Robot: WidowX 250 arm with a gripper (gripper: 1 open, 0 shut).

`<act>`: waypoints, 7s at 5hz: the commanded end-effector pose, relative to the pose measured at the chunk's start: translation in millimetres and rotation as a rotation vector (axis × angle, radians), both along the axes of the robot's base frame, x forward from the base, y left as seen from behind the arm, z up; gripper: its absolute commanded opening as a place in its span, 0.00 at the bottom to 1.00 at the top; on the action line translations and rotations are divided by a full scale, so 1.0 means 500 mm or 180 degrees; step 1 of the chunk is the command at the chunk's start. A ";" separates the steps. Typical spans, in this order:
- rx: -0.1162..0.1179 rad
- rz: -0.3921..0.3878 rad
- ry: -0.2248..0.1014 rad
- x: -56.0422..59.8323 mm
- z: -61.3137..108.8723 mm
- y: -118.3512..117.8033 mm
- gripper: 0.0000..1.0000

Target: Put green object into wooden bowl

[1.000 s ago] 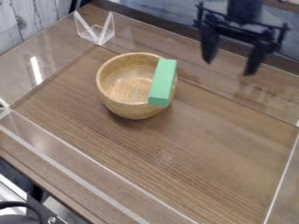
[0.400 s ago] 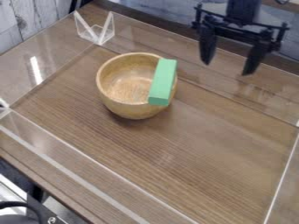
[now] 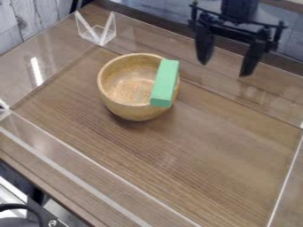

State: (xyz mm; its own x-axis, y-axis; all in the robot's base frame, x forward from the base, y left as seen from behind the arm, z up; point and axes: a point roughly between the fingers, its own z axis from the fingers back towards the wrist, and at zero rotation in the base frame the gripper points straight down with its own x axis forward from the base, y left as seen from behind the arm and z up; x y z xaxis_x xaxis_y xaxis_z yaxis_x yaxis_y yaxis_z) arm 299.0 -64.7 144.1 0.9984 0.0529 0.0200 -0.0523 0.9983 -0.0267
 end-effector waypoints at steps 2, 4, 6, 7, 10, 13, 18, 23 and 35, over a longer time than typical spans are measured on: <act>-0.0046 0.0148 -0.0265 0.036 0.021 -0.026 1.00; 0.0005 0.0574 -0.0410 -0.007 -0.021 0.112 1.00; 0.0053 0.0473 -0.0488 -0.029 -0.024 0.182 1.00; 0.0104 0.0698 -0.0490 -0.018 -0.055 0.178 1.00; 0.0149 0.0638 -0.0527 -0.011 -0.097 0.173 1.00; 0.0166 0.0722 -0.0570 0.005 -0.110 0.158 1.00; 0.0158 0.0846 -0.0575 -0.008 -0.153 0.169 1.00; 0.0069 0.0915 -0.0587 0.012 -0.103 0.151 1.00; 0.0010 0.0415 -0.0697 -0.006 -0.042 0.008 1.00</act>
